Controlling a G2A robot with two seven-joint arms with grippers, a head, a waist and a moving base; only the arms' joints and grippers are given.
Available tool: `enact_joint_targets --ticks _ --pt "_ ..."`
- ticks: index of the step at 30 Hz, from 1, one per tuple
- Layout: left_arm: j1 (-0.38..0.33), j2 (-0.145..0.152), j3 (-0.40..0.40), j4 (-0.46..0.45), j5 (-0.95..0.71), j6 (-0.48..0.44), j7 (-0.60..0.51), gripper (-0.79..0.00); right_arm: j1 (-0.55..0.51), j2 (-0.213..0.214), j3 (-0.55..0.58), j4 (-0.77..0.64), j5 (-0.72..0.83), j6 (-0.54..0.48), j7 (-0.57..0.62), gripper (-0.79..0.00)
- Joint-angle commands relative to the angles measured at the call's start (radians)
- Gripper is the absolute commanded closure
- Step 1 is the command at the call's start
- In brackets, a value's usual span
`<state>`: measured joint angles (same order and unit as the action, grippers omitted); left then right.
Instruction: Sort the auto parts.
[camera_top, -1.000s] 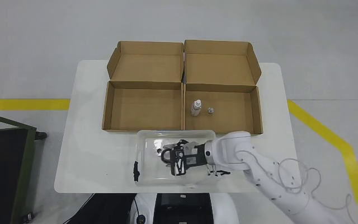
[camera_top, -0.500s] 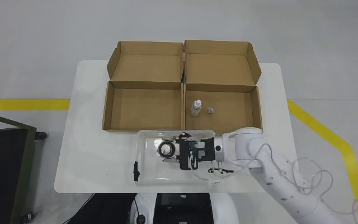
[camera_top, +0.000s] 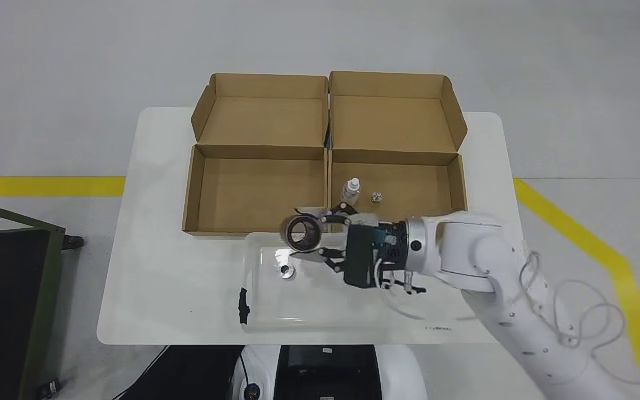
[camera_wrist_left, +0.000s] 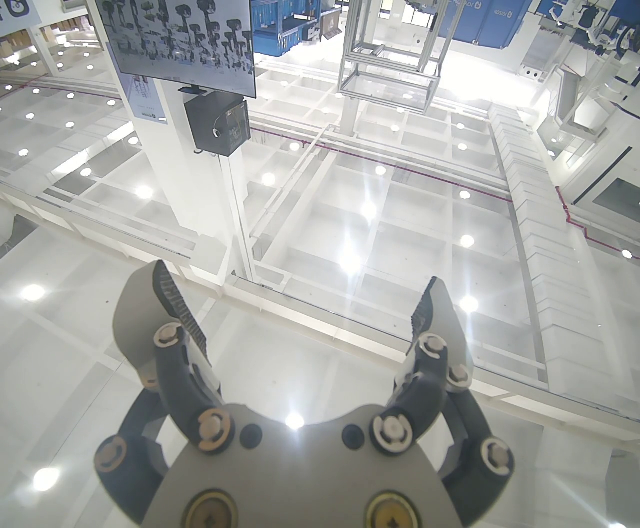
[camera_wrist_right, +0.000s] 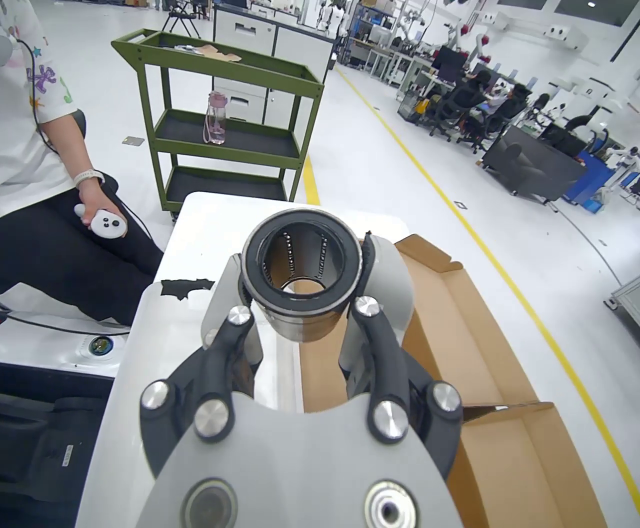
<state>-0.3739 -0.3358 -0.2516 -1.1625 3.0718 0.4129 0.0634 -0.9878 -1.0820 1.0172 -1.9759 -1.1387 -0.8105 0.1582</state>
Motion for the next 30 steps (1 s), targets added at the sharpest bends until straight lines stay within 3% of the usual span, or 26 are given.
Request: enact_joint_targets --ticks 1,30 --pt "0.000 0.000 0.000 0.000 0.000 0.000 0.000 -0.785 0.000 0.000 0.013 -0.005 0.003 0.006 -0.016 0.000" --pt "0.000 0.000 0.000 0.000 0.000 0.000 0.000 -0.785 -0.011 0.015 0.253 -0.120 0.001 0.043 -0.163 0.000"
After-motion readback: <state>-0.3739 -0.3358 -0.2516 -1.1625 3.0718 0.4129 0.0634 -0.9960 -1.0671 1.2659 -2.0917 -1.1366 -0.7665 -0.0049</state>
